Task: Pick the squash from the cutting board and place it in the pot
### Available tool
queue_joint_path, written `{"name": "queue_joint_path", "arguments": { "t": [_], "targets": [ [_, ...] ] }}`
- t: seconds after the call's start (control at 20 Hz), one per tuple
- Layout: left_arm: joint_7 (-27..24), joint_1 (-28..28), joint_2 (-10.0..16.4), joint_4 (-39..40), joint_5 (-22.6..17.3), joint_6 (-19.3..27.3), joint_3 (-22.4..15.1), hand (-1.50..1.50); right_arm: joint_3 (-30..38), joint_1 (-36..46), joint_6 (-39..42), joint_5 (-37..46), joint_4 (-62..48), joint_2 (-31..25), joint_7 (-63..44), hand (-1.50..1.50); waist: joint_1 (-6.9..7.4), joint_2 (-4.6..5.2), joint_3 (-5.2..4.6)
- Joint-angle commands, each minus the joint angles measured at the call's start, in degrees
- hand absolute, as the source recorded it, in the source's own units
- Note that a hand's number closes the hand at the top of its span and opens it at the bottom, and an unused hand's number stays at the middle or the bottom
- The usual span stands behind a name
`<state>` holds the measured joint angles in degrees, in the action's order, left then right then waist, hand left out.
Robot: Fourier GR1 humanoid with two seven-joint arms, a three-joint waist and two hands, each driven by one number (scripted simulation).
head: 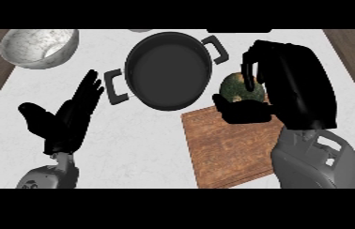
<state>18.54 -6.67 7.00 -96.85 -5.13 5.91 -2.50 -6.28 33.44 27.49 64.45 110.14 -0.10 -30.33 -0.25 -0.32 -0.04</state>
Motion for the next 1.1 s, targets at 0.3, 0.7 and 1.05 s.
{"name": "queue_joint_path", "arguments": {
  "t": [0.3, 0.7, 1.05],
  "targets": [
    [0.6, 0.9, -1.1, -2.0, 2.2, 0.8, -1.5, 0.00, -1.8, 20.6, -4.8, -10.3, -9.8, 0.1, -11.7, 1.50, 1.14, 0.33, 0.01],
    [0.3, -2.5, -1.8, 1.3, 1.0, 0.3, 0.2, 0.00, 2.7, 32.8, -12.0, -12.1, -29.9, 0.1, -12.7, 1.50, 1.12, 0.52, 0.00],
    [-0.3, 0.1, -2.2, -0.3, 1.2, -0.7, -0.8, 0.00, -2.0, 32.6, -21.9, -13.2, -44.6, 0.1, -9.2, 1.50, 1.42, 0.47, 0.01]
  ]
}}
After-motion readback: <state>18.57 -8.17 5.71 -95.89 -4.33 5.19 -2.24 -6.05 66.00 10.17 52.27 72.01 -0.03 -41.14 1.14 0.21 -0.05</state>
